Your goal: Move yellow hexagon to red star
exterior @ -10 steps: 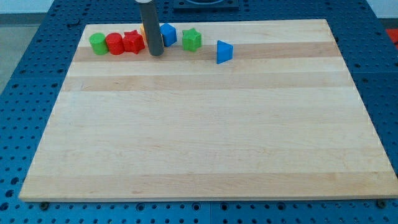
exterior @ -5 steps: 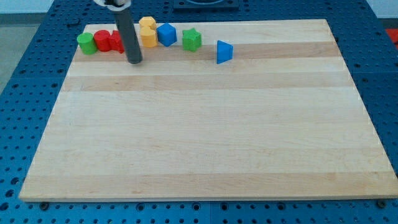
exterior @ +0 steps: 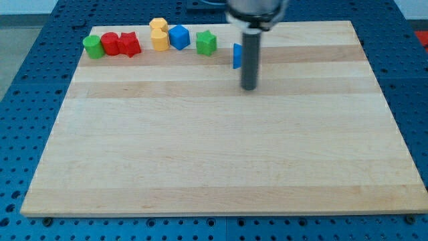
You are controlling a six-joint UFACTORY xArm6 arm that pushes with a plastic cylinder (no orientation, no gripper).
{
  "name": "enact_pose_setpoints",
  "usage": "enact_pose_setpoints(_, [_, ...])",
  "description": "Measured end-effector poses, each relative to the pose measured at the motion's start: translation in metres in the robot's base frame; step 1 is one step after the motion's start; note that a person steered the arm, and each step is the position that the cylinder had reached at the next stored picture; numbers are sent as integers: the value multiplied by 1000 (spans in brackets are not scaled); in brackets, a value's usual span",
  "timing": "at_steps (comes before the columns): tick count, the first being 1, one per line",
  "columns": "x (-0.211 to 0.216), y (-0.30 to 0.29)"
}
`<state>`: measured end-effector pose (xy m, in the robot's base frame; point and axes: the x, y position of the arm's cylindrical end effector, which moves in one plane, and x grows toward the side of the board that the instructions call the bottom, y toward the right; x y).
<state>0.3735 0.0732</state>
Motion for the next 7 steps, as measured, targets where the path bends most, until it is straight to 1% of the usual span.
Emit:
enact_pose_setpoints(1, [-40,40])
enact_pose_setpoints(2, [-81,61])
enact_pose_setpoints(3, [-136,68])
enact_pose_setpoints(4, [-177,48])
enact_pose_setpoints(5, [-181,35])
enact_pose_setpoints(6, [-181,9])
enact_pose_setpoints(7, [-182,-1])
